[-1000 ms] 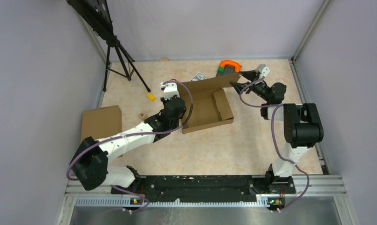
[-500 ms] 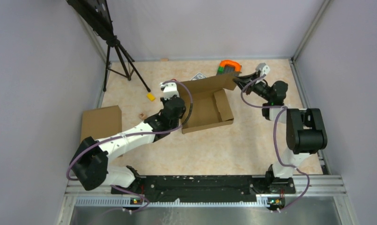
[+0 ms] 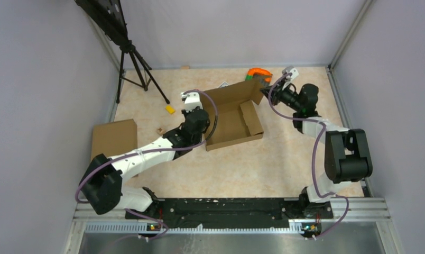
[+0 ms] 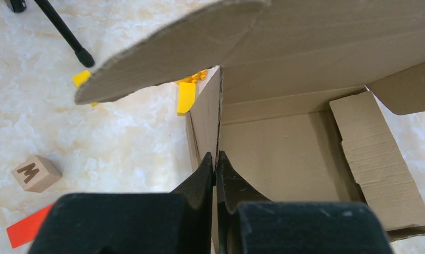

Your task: Fold the paper box

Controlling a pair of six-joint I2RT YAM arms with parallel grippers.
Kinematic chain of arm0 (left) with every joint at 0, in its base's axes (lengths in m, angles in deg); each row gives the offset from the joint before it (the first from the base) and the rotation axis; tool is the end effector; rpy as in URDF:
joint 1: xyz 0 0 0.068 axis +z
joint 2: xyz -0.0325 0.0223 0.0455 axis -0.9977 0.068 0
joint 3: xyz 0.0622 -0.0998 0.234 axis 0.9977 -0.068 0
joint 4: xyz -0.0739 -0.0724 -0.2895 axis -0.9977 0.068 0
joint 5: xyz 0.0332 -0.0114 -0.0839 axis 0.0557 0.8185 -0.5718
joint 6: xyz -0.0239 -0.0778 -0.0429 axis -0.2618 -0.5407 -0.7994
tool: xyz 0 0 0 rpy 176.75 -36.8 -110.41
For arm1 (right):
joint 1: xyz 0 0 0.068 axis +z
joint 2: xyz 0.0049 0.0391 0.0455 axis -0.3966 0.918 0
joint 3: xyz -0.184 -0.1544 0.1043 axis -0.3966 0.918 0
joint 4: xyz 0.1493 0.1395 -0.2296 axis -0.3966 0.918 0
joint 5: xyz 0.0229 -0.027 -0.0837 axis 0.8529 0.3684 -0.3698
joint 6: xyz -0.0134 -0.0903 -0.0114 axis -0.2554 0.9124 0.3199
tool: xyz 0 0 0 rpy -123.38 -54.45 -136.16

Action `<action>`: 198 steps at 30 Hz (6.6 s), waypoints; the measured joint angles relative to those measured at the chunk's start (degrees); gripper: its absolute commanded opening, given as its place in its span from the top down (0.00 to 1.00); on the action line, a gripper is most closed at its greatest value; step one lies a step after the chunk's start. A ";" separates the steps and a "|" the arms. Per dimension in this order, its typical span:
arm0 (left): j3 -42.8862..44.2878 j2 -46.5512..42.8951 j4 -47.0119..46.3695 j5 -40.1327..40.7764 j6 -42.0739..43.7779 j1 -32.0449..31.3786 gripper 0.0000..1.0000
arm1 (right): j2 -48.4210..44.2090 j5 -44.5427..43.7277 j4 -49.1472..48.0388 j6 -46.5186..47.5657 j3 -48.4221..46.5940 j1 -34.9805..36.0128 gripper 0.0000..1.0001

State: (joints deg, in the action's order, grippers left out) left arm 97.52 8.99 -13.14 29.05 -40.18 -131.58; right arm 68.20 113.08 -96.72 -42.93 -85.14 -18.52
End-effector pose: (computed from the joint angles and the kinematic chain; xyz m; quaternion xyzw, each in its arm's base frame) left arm 0.3019 -0.2281 0.2215 -0.0673 0.8012 -0.0607 0.5915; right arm 0.4102 0.0917 0.2070 -0.2541 0.6503 0.3220 0.6394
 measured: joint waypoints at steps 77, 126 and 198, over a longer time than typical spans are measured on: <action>-3.26 -0.17 3.28 -8.02 -6.25 0.50 1.00 | -19.80 -22.27 27.71 -12.61 11.47 7.78 0.69; -6.78 -1.22 -1.20 -11.52 -1.53 0.37 1.00 | -21.86 -25.57 55.93 -7.96 -18.29 14.03 0.55; 24.37 18.08 33.53 -47.91 0.55 14.21 0.94 | -16.96 -37.24 63.43 -7.32 0.68 20.92 0.74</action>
State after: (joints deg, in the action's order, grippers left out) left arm 121.89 27.06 20.39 -18.86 -39.64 -117.37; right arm 51.23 75.84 -33.29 -50.25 -84.46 2.40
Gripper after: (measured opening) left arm 0.075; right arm 0.260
